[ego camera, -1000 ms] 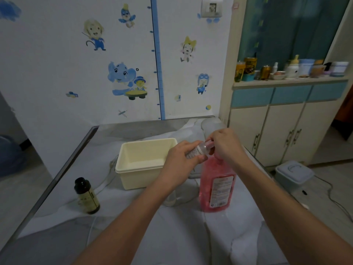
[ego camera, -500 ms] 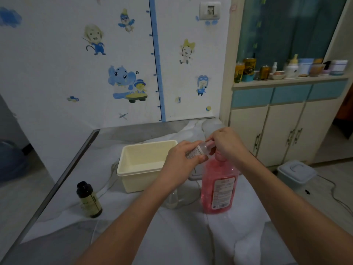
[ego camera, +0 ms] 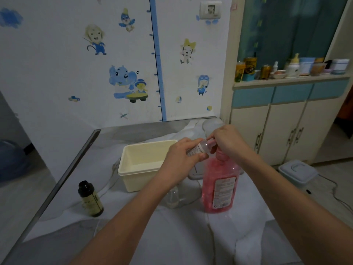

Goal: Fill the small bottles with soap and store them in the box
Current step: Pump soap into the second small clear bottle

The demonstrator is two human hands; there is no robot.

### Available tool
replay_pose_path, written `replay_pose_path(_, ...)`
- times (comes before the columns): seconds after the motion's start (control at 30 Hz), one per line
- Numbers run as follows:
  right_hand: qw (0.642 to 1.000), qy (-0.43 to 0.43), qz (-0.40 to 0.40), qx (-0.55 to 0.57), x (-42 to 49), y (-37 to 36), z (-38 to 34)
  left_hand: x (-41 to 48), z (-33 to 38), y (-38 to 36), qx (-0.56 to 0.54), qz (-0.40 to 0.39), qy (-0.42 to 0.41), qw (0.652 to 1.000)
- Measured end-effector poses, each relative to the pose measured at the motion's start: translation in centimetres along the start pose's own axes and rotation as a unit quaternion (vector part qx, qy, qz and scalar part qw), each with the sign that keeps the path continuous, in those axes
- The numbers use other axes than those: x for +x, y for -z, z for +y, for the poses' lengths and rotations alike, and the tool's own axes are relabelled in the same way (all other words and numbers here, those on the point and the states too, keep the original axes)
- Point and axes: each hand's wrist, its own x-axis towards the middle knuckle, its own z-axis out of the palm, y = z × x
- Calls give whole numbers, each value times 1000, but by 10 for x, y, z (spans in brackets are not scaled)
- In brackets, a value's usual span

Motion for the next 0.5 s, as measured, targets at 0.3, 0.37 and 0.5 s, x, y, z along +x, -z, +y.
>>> replay_pose_path(0.3, 989, 61, 5, -131, -1, -6, 15, -6, -4, -8, -11, -5, 17, 1000)
replay_pose_path(0.37, 979, 47, 14, -197, -7, -5, 7, -6, -3, -6, -10, -5, 17, 1000)
replay_pose_path(0.5, 998, 29, 13, -55, 0, -1, 2, -2, 0, -1, 2, 0, -8, 1000)
